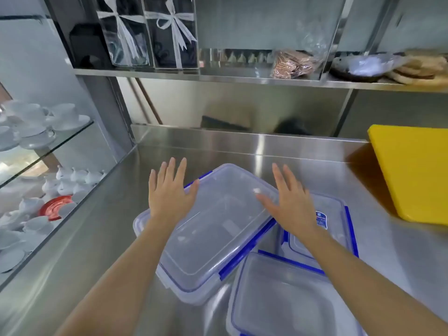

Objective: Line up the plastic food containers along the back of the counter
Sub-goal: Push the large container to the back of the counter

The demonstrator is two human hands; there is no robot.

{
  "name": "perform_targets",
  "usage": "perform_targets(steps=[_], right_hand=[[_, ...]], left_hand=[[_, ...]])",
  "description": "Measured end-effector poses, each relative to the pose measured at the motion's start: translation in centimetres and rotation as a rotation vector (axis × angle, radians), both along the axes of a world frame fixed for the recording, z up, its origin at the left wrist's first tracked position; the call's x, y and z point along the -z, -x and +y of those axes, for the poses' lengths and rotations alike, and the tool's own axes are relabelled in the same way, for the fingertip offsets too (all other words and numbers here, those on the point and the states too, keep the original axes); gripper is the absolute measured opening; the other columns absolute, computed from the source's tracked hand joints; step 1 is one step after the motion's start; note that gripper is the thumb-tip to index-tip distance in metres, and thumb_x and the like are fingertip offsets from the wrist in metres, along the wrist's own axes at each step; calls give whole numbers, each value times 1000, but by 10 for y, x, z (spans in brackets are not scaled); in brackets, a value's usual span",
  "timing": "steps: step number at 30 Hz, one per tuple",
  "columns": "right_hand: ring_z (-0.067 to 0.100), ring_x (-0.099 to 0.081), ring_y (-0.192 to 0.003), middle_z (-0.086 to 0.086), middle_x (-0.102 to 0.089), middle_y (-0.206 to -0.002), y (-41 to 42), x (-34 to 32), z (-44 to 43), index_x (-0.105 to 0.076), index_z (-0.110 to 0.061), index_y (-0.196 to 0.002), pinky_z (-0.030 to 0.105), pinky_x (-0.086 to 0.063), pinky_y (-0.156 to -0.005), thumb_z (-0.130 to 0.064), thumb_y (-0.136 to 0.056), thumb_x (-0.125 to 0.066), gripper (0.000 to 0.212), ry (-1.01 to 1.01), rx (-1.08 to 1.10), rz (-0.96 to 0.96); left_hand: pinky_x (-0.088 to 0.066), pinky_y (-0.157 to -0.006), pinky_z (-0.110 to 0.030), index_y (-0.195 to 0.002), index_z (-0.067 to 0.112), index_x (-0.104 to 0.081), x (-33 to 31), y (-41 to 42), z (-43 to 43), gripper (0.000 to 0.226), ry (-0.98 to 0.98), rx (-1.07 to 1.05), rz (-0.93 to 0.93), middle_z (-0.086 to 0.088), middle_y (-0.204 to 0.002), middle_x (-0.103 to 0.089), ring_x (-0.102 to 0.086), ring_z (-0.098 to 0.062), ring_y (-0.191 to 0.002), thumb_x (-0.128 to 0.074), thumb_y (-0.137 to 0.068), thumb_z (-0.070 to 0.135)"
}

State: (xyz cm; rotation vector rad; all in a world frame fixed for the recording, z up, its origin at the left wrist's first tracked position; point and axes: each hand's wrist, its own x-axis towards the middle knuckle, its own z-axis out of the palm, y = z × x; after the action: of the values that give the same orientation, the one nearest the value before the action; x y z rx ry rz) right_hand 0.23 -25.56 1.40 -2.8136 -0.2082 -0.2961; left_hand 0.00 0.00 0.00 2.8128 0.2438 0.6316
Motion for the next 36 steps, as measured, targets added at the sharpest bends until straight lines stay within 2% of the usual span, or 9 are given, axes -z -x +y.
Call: perform_targets(steps=[5, 8, 11, 15, 19, 22, 26, 32, 36], right_hand=[[36, -54, -115, 14, -45, -135, 9, 11, 7, -28, -15, -141, 44, -49, -84, -63, -86, -36, 74, -12, 127, 128], [37, -61, -104, 15, -61, -119, 9, 9, 13, -36, -10, -130, 43, -50, -80, -63, -87, -36, 68, -20, 179, 224], [37, -62, -100, 17, -64, -112, 5, 9, 15, -40, -7, -122, 43, -50, -78, -63, -85, -39, 67, -71, 211, 246], [35, -60, -105, 15, -60, -119, -1, 11, 20, -36, -8, -131, 46, -52, -84, -59, -85, -45, 69, -161, 216, 371], [28, -63, -78, 12, -60, -109, -6, 16, 25, -29, -14, -137, 31, -52, -52, -43, -89, -50, 60, -455, 176, 429], [24, -62, -93, 5, -57, -115, -16, 20, 30, -29, -18, -136, 29, -54, -66, -31, -85, -63, 63, -837, 152, 488], [23, -57, -114, -1, -58, -126, -26, 22, 44, -34, -27, -134, 45, -45, -100, -33, -68, -79, 81, -1169, 59, 627], [23, -55, -115, -2, -56, -125, -29, 31, 57, -35, -31, -128, 51, -46, -100, -32, -56, -86, 88, -1034, -12, 738], [21, -59, -101, 2, -56, -115, -31, 37, 59, -36, -16, -127, 42, -52, -88, -13, -69, -79, 72, -1173, 112, 584]], left_hand=[[-20, -114, -43, -142, 13, -36, 15, 6, 19, 59, -16, -69, 196, -12, -139, -52, -45, -31, -130, -41, -92, 45], [-35, -98, -43, -118, 7, -50, 12, 7, 24, 49, 4, -105, 260, -16, -116, -63, -55, -36, -111, -40, -92, 47], [-37, -76, -38, -99, 5, -51, 12, 9, 27, 47, 11, -145, 321, -18, -104, -65, -58, -39, -96, -36, -93, 49], [-36, -73, -34, -102, 8, -56, 12, 5, 29, 51, 98, -167, 414, -15, -106, -64, -56, -37, -88, -33, -92, 52], [-38, -74, -35, -97, 7, -56, 12, -1, 35, 53, 215, -189, 471, -14, -101, -62, -48, -32, -81, -33, -92, 55], [-39, -73, -34, -90, 8, -54, 9, -4, 41, 52, 294, -249, 476, -11, -94, -60, -50, -32, -80, -35, -90, 56], [-40, -77, -39, -118, 2, -43, 10, -10, 42, 60, 450, -363, 367, -19, -116, -59, -56, -40, -98, -48, -87, 53], [-44, -67, -36, -89, 14, -50, 27, -9, 67, 38, 875, -127, 281, -6, -89, -60, -55, -25, -78, -73, -69, 37], [-49, -73, -28, -105, 12, -48, 29, 4, 72, 55, 1037, 99, 324, 2, -94, -57, -59, -13, -80, -74, -60, 30]])
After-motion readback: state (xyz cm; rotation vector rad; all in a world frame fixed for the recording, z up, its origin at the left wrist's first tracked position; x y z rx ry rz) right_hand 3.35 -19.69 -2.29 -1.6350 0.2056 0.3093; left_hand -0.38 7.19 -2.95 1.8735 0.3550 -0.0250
